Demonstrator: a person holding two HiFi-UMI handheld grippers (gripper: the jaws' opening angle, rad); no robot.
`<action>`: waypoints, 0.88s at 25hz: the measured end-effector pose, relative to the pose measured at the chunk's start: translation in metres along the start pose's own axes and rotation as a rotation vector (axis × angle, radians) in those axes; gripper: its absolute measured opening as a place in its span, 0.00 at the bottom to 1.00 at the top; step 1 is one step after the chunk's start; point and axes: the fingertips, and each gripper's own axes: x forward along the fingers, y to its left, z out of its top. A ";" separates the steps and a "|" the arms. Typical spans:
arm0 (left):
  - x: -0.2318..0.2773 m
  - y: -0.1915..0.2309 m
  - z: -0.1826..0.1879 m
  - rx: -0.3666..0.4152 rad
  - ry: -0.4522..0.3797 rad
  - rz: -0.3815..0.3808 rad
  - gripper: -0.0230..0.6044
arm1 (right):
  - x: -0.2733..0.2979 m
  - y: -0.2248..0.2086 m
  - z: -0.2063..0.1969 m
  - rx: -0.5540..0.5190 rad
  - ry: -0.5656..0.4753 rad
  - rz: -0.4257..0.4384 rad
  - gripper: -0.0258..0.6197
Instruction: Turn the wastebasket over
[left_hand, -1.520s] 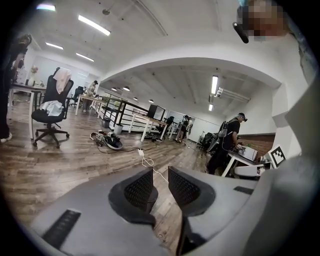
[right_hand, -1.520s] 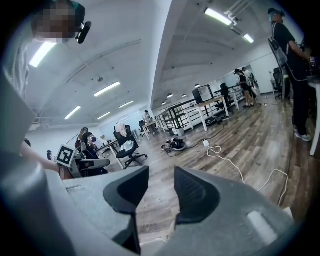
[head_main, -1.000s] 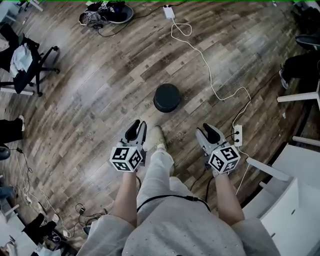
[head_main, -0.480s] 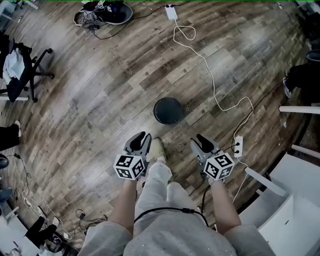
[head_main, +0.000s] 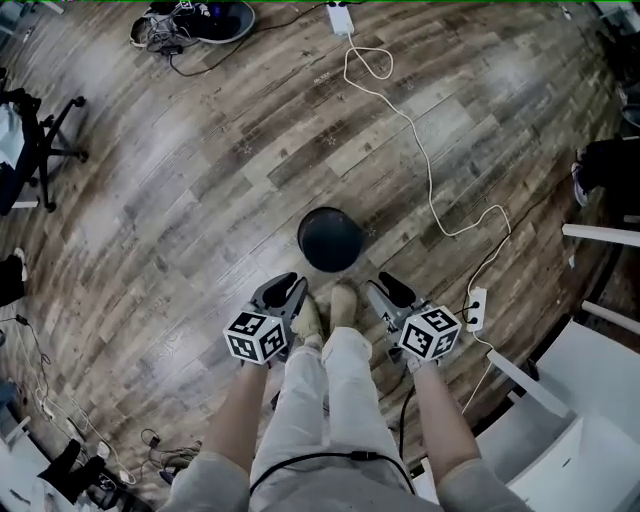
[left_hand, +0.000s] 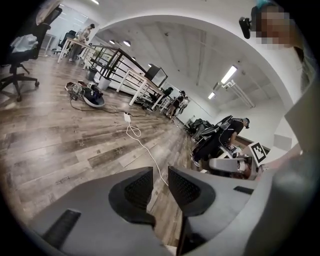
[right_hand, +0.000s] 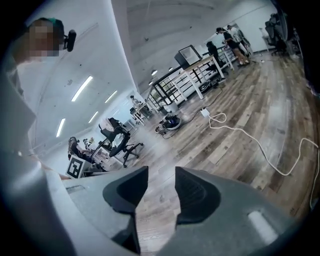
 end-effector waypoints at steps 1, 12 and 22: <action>0.009 0.008 -0.004 -0.010 0.000 0.006 0.18 | 0.010 -0.009 -0.004 0.006 0.011 0.010 0.28; 0.089 0.108 -0.054 -0.136 -0.014 0.140 0.18 | 0.111 -0.126 -0.064 0.022 0.163 -0.002 0.31; 0.153 0.177 -0.099 -0.209 0.053 0.195 0.35 | 0.187 -0.213 -0.091 0.115 0.238 -0.042 0.35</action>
